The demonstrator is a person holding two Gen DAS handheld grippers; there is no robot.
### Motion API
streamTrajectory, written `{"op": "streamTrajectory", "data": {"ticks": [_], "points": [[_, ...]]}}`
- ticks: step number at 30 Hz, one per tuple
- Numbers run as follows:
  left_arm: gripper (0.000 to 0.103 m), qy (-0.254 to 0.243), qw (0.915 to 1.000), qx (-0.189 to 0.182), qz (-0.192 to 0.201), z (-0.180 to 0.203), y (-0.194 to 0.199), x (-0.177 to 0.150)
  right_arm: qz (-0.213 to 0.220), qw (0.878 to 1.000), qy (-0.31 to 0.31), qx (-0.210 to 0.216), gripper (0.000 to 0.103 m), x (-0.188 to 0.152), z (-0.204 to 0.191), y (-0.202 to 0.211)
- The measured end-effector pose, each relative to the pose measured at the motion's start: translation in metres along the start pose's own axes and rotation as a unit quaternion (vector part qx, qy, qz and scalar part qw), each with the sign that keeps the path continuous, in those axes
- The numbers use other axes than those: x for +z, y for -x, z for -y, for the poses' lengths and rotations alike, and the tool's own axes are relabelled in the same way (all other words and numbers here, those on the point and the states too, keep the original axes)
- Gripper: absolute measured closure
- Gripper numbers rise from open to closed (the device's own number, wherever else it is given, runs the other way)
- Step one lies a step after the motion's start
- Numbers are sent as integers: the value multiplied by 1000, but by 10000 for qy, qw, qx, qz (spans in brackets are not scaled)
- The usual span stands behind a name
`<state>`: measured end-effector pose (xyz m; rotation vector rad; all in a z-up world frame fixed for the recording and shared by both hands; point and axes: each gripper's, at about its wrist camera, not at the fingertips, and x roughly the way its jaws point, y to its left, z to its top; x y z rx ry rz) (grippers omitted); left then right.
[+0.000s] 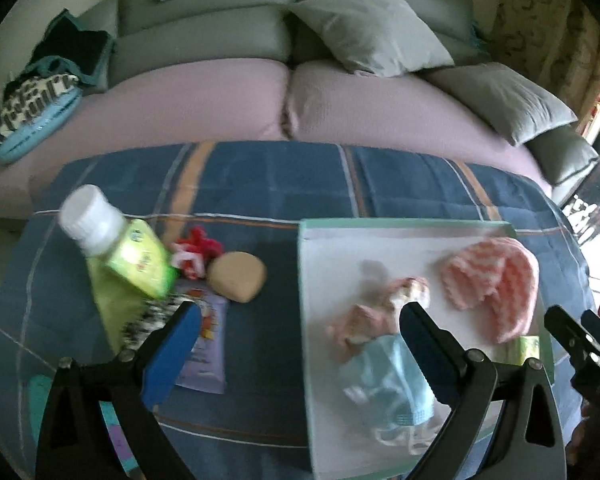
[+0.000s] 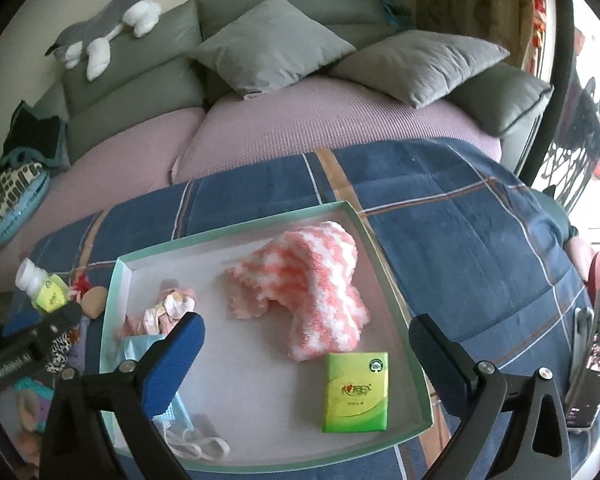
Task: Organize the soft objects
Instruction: 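Move both grippers back toward the remaining items beside the tray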
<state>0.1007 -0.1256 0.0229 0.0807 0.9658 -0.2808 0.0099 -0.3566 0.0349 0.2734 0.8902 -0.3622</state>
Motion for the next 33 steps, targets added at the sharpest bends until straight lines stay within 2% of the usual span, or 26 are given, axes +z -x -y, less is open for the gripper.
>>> {"op": "streamTrajectory", "data": {"ticks": [8, 14, 19, 24, 33], "points": [[4, 124, 9991, 344, 214, -34, 27, 7, -97, 9989, 274, 373, 0, -2, -42, -7], [4, 465, 9972, 492, 314, -71, 45, 9, -129, 9962, 555, 655, 0, -6, -75, -8], [4, 874, 9916, 887, 357, -107, 56, 4, -164, 9943, 701, 790, 0, -8, -93, -11], [4, 1284, 9858, 1015, 367, -141, 61, -2, -211, 9920, 864, 901, 0, -11, -109, -13], [4, 1630, 9782, 1247, 331, -179, 68, -13, -283, 9845, 1278, 1170, 0, -18, -143, -13]]}}
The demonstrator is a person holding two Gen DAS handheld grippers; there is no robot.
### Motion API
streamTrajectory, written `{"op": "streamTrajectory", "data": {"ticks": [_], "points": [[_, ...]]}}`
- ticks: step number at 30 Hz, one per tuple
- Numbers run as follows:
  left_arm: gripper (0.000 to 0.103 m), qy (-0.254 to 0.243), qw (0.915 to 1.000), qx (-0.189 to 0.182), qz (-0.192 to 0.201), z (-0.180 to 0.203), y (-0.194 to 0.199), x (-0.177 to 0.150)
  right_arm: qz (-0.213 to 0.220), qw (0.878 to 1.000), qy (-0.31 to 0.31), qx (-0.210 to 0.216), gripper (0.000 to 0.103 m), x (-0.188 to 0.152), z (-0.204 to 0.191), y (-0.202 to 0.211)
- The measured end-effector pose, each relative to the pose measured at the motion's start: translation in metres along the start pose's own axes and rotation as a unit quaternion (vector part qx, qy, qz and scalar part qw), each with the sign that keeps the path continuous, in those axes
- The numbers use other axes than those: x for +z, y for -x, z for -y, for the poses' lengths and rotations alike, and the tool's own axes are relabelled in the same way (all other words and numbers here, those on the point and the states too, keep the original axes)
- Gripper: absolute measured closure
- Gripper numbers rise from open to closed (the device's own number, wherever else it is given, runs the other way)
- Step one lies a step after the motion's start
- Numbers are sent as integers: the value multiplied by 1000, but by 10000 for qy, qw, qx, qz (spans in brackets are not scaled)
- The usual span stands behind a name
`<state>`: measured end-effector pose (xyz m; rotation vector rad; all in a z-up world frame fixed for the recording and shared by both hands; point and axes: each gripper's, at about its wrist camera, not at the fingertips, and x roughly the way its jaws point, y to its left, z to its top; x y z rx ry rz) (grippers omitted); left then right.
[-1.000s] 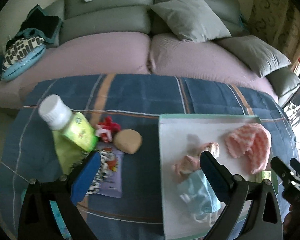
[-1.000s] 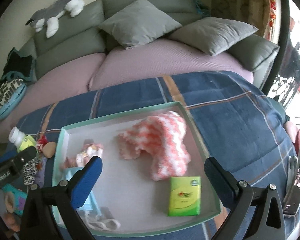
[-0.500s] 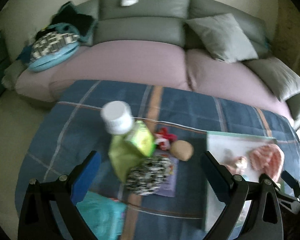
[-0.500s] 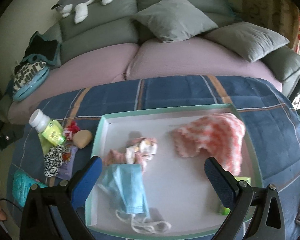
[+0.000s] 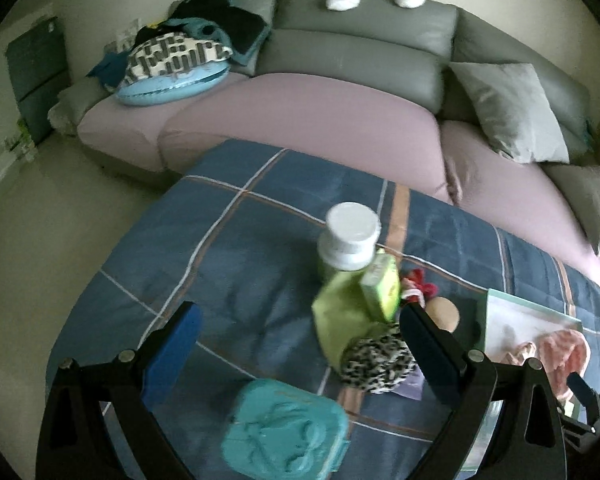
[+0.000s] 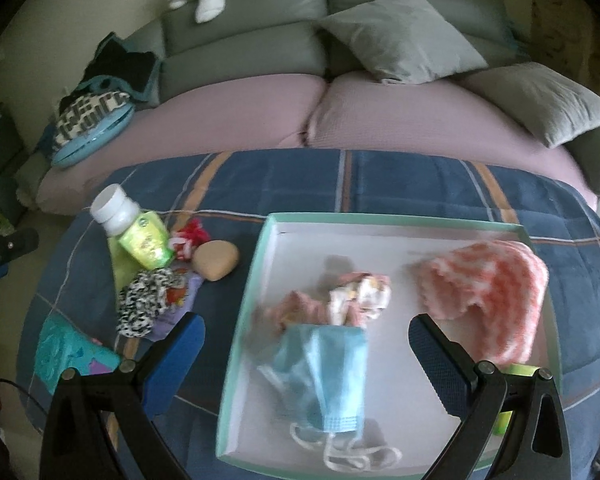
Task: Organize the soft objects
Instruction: 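Move both grippers back toward the remaining items beside the tray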
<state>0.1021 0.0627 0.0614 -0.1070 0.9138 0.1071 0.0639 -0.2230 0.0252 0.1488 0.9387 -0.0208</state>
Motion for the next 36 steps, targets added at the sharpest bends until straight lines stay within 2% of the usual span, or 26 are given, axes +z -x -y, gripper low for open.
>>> {"op": "streamTrajectory", "data": {"ticks": [6, 16, 29, 36], "points": [[4, 202, 9996, 131, -167, -22, -11, 0, -81, 9994, 227, 241, 0, 0, -21, -9], [4, 226, 9983, -312, -443, -27, -32, 5, -194, 9970, 581, 480, 0, -1, -49, -24], [4, -274, 9926, -814, -862, -40, -69, 16, -377, 9932, 690, 856, 0, 2, -82, -38], [4, -543, 9911, -837, -881, -56, -85, 31, -549, 9907, 710, 1025, 1, 4, -99, -54]]}}
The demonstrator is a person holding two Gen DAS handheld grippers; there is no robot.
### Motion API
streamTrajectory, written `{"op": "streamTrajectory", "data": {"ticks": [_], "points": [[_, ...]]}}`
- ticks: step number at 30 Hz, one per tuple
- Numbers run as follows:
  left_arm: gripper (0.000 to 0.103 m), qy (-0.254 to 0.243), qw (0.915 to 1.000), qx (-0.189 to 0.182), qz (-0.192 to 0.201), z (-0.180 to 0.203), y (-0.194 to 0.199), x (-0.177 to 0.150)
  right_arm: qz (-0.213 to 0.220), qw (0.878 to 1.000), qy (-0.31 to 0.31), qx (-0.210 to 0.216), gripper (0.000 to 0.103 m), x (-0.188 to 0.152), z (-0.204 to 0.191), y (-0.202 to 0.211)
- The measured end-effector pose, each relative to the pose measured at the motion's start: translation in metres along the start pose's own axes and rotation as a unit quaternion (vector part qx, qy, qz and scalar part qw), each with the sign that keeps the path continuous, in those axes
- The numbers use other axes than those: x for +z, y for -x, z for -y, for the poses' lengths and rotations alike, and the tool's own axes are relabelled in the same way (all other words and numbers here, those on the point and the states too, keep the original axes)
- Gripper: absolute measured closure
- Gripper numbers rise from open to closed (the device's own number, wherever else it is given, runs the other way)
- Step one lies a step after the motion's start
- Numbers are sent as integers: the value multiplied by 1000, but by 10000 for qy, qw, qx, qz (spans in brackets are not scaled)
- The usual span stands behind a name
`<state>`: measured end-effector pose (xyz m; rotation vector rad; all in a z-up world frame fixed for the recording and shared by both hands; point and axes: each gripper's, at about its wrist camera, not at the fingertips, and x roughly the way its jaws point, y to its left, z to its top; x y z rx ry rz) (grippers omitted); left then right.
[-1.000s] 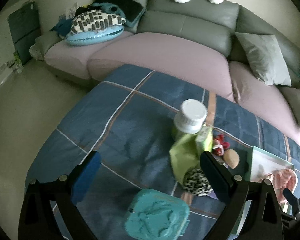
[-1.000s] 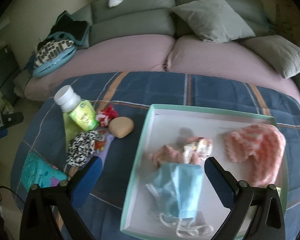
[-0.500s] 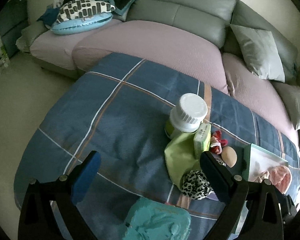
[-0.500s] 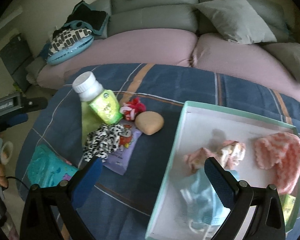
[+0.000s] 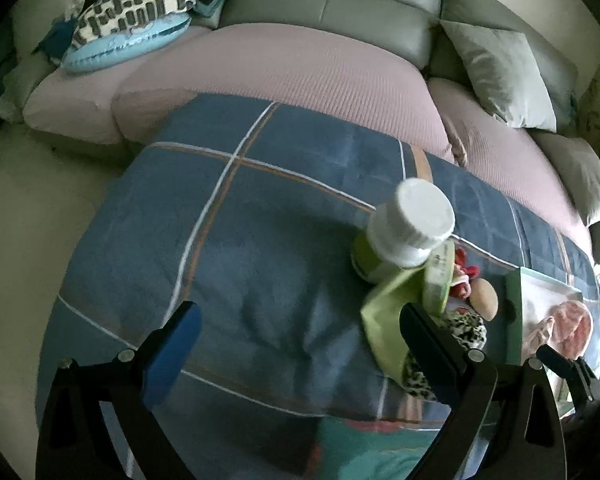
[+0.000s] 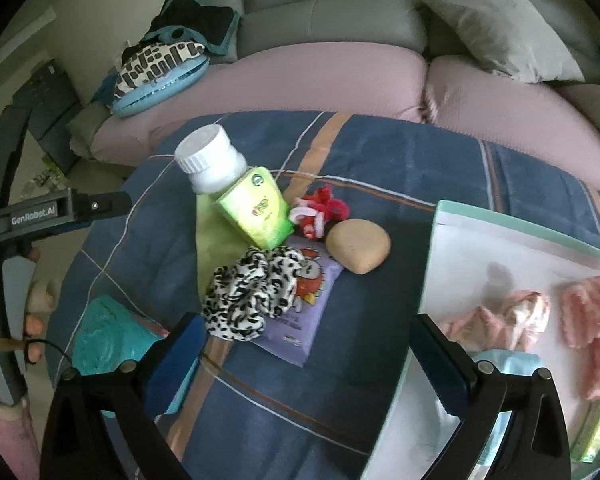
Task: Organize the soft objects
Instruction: 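Move both grippers back toward the remaining items beside the tray, then grasp the green cloth with the left gripper while the right gripper grasps the leopard scrunchie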
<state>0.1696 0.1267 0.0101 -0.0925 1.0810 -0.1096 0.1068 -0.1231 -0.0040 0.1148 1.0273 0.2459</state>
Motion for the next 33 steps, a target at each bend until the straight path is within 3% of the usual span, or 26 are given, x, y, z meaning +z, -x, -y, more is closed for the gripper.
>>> {"op": "streamTrajectory", "data": {"ticks": [7, 11, 14, 20, 24, 28, 33], "points": [[4, -789, 9966, -127, -217, 14, -8, 11, -146, 9998, -46, 90, 13, 7, -10, -19], [4, -931, 9946, -160, -423, 21, -20, 16, -280, 9994, -66, 176, 21, 9, -14, -31], [4, -1003, 9928, -260, -601, 23, -31, 19, -355, 9990, -128, 225, 21, 9, -15, -38], [5, -1441, 9844, -328, -957, 38, -57, 20, -513, 9979, -229, 331, 31, 14, -15, -55], [20, -1716, 9767, -383, -1228, 49, -75, 20, -516, 9977, -289, 336, 35, 16, -15, -60], [20, -1936, 9688, -502, -1462, 61, -96, 20, -492, 9981, -238, 299, 46, 18, -15, -62], [23, -2154, 9621, -570, -1571, 71, -113, 21, -483, 9983, -164, 282, 47, 17, -17, -63]]}}
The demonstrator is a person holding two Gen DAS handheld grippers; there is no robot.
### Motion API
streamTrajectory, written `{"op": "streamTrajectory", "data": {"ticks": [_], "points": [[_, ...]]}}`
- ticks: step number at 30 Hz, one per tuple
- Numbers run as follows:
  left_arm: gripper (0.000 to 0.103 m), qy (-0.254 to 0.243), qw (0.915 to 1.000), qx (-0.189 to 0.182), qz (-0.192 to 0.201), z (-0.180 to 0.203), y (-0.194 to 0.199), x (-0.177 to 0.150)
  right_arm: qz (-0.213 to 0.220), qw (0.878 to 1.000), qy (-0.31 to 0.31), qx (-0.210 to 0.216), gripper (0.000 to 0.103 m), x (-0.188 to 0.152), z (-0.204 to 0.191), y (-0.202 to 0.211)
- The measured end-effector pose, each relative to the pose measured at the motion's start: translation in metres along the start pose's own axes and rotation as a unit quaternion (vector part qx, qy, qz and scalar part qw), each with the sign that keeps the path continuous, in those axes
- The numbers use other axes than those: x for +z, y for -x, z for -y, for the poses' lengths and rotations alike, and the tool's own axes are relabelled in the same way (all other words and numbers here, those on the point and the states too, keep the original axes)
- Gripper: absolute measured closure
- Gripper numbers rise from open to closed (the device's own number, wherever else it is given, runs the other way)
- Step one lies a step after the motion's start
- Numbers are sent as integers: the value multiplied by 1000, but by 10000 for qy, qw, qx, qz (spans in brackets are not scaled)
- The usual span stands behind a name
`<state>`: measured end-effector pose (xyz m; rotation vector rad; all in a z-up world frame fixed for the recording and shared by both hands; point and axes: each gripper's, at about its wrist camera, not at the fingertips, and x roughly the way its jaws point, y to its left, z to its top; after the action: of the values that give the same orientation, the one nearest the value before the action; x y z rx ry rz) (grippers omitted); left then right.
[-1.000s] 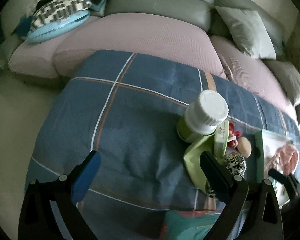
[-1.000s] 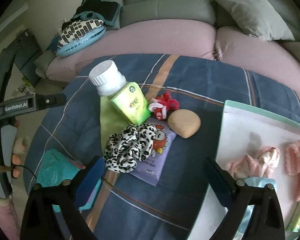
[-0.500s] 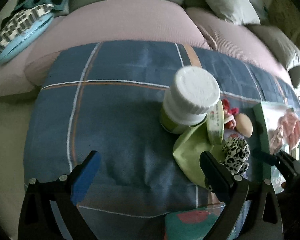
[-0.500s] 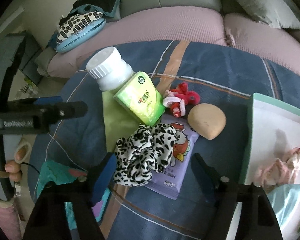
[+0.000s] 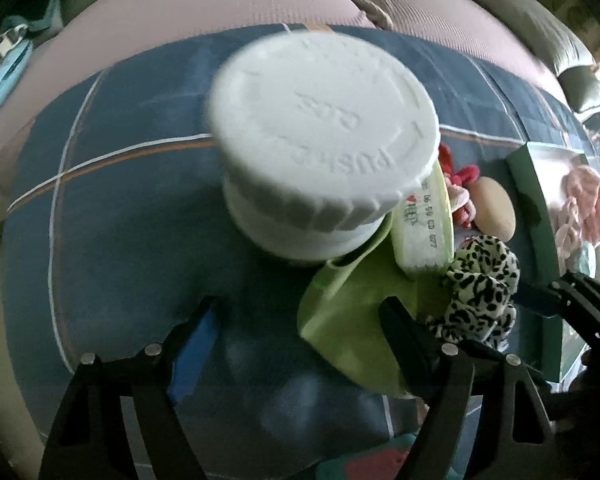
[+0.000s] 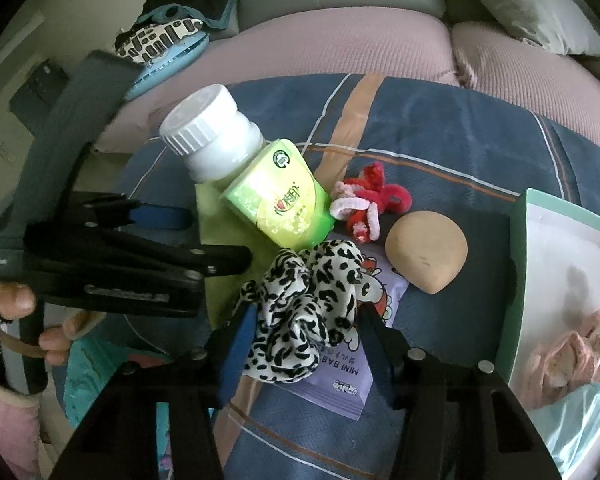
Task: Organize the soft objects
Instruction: 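Grasp the green cloth with the left gripper while the right gripper grasps the leopard scrunchie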
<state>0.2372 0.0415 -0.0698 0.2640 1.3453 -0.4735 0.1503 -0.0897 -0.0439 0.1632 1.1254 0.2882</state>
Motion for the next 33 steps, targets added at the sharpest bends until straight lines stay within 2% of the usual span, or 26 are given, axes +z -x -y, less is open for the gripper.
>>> {"op": "streamTrajectory", "data": {"ticks": [2, 7, 10, 13, 14, 15, 17, 20, 27, 33], "points": [[31, -58, 10000, -49, -6, 1, -2, 3, 10, 10000, 12, -9, 47, 0, 0, -1], [34, -346, 9992, 3, -183, 7, -8, 14, 20, 10000, 10, -8, 49, -1, -2, 1], [44, -411, 9987, -128, -256, 10, -10, 27, 18, 10000, 11, 10, 52, -2, -4, 2], [60, -514, 9980, -234, -296, 20, -11, 38, 26, 10000, 6, 11, 59, -2, -4, 2], [70, -534, 9977, -284, -297, 23, -10, 39, 36, 10000, 1, 24, 64, -2, -3, 2], [75, -554, 9975, -314, -295, 25, -10, 40, 36, 10000, -7, 41, 66, -2, -3, 2], [81, -588, 9976, -225, -280, 28, -10, 42, 48, 9999, -33, 82, 73, -3, -1, 3], [95, -479, 9979, -352, -248, 27, -9, 40, 67, 9998, -93, 145, 78, -5, 3, 5], [99, -300, 9982, -493, -152, 27, -3, 29, 139, 9995, -196, 203, 80, -8, 9, 14], [99, -98, 9976, -679, 98, 24, 17, 13, 218, 9990, -288, 260, 81, -13, 13, 27]]}}
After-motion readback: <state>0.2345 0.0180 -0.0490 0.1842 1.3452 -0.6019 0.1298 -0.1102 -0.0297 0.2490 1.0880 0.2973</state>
